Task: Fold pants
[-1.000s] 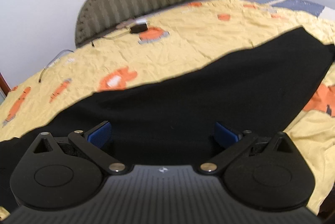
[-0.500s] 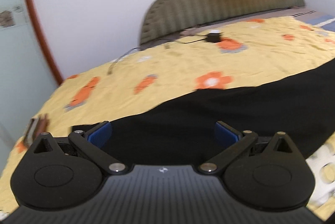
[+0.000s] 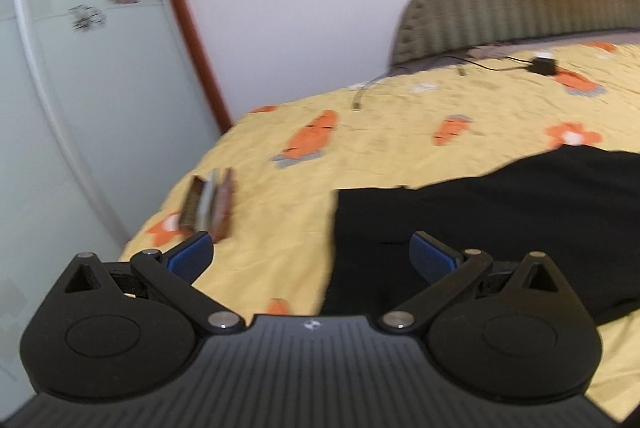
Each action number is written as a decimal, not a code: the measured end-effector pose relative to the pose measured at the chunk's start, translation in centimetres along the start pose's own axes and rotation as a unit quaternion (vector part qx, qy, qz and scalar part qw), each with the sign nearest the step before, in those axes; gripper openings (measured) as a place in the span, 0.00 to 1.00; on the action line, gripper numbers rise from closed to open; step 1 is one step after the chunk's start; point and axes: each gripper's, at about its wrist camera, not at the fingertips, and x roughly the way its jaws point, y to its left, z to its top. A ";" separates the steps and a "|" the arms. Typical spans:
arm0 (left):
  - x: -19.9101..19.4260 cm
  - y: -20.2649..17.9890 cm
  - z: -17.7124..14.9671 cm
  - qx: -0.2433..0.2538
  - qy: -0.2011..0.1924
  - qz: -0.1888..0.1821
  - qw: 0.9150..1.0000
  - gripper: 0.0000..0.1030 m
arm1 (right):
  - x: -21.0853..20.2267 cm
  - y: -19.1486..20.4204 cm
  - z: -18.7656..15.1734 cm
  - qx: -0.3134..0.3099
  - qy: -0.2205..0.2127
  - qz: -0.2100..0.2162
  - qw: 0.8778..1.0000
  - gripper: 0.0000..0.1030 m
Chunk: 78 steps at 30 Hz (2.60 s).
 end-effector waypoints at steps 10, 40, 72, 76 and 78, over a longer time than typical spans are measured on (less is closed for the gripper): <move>-1.3 7.5 -1.8 -0.024 0.012 0.072 0.997 1.00 | -0.9 25.9 1.9 -0.294 -0.135 0.194 0.926 0.12; 1.1 11.8 -5.1 -0.062 0.058 0.082 0.993 1.00 | 5.0 34.3 5.4 -0.302 -0.108 0.241 0.916 0.10; 6.7 -5.5 0.1 0.028 0.061 -0.102 0.993 1.00 | 4.6 14.0 0.8 -0.119 -0.013 0.097 0.988 0.35; 5.4 -6.0 1.4 0.029 0.034 -0.088 0.995 1.00 | 5.1 10.2 4.2 -0.078 -0.054 0.129 0.987 0.35; 5.0 -6.6 2.7 0.020 0.029 -0.108 0.994 1.00 | 7.0 7.6 7.1 -0.036 -0.065 0.170 0.983 0.35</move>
